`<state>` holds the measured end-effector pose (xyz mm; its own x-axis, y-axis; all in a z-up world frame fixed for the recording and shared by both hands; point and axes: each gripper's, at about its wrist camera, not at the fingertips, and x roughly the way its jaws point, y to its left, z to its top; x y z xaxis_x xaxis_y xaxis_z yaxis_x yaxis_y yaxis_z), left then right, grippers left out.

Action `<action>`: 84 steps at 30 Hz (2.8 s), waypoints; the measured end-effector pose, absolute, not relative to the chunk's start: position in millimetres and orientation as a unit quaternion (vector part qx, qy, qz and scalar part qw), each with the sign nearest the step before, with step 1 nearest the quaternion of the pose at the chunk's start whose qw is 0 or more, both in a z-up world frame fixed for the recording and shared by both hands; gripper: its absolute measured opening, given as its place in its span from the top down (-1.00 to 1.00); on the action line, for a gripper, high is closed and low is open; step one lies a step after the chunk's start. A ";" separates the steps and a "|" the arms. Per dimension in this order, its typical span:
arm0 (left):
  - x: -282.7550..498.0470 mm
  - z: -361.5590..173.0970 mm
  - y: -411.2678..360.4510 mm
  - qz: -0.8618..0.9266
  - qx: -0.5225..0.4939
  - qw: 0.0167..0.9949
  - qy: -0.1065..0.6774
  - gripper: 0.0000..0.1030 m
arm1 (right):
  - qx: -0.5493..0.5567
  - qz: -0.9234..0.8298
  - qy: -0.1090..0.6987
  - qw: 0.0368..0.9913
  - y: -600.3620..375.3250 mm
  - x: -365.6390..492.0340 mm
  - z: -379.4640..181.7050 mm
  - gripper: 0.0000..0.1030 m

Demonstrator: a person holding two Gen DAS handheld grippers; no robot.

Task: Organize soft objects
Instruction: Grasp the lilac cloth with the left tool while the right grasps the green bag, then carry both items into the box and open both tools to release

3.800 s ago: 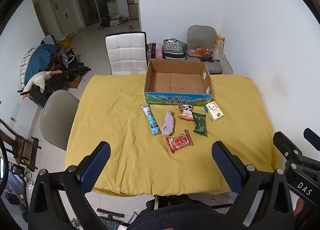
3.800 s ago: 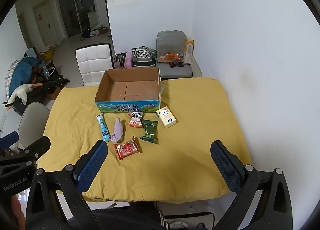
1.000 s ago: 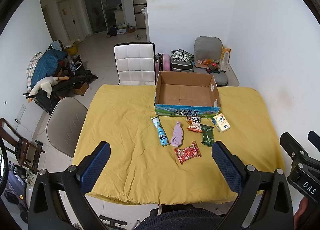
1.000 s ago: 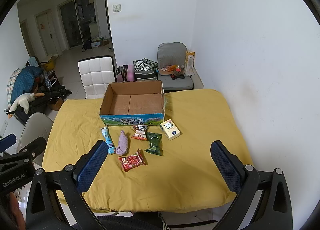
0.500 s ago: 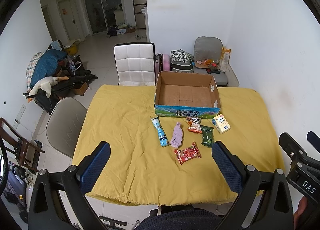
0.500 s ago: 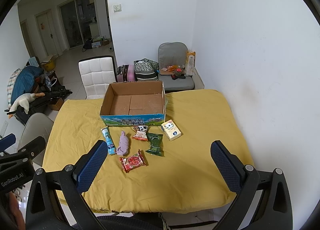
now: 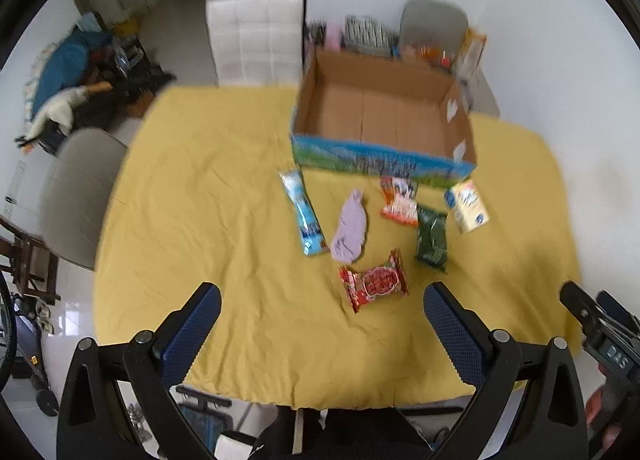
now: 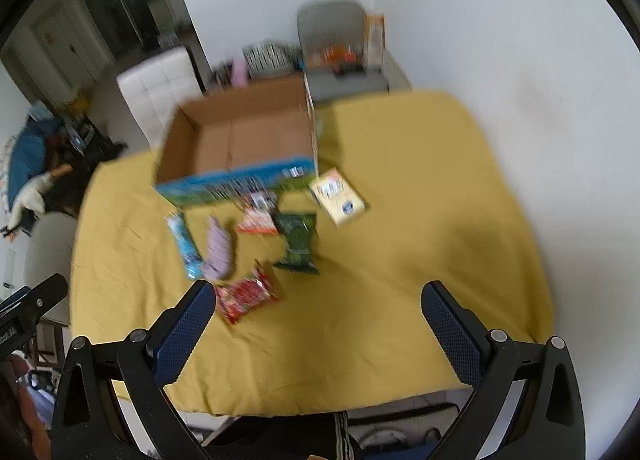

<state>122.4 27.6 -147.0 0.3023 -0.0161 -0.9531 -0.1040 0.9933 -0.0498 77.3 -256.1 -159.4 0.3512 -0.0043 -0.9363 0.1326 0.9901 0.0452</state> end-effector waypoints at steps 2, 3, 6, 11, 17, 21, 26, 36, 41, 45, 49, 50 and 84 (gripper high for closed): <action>139.6 -180.7 21.6 0.028 -0.048 0.790 0.610 -1.00 | 0.061 -0.039 0.596 0.800 -262.9 100.7 -202.9 -1.00; 150.1 -199.5 16.2 0.023 -0.047 0.782 0.621 -1.00 | 0.063 -0.036 0.604 0.794 -264.0 110.3 -220.3 -1.00; 176.3 -248.0 2.9 0.011 -0.046 0.759 0.649 -1.00 | 0.062 -0.028 0.637 0.767 -263.2 143.2 -279.2 -1.00; 210.7 -310.4 -9.4 -0.011 -0.059 0.728 0.683 -1.00 | 0.054 -0.011 0.676 0.735 -255.4 190.3 -361.9 -1.00; 244.3 -383.2 -22.7 -0.025 -0.053 0.690 0.721 -0.90 | 0.059 0.004 0.706 0.706 -245.4 220.6 -425.3 -0.99; 249.2 -409.4 -26.0 -0.026 -0.051 0.676 0.734 -0.71 | 0.066 0.002 0.722 0.688 -246.7 231.2 -453.9 -0.87; 247.3 -431.6 -30.5 -0.024 -0.046 0.666 0.744 -0.29 | 0.071 0.002 0.739 0.670 -248.0 232.7 -478.1 -0.58; 227.8 -448.0 -16.0 -0.006 -0.067 0.668 0.741 0.36 | 0.056 -0.001 0.746 0.663 -243.6 227.0 -498.6 -0.27; 216.1 -444.0 -7.8 0.001 -0.091 0.667 0.739 0.49 | 0.048 0.003 0.749 0.661 -220.1 224.7 -492.2 0.19; 202.6 -421.6 1.9 0.003 -0.093 0.676 0.731 0.52 | 0.055 0.003 0.748 0.661 -213.8 215.3 -482.3 0.28; 184.0 -391.1 2.4 0.003 -0.087 0.688 0.720 0.52 | 0.061 0.008 0.744 0.666 -212.2 205.3 -470.5 0.31; 180.7 -384.8 2.0 0.003 -0.084 0.692 0.717 0.52 | 0.063 0.011 0.742 0.667 -212.4 200.2 -463.7 0.31; 420.9 -251.8 -24.6 -0.104 -0.146 0.734 0.655 0.52 | 0.105 0.058 0.633 0.765 -214.6 360.5 -293.6 0.33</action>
<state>420.9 -24.6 -251.8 0.1213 -0.3436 -0.9312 -0.0376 0.9359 -0.3502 360.5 -214.6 -293.6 0.1921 0.2217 -0.9560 0.0452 0.9711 0.2343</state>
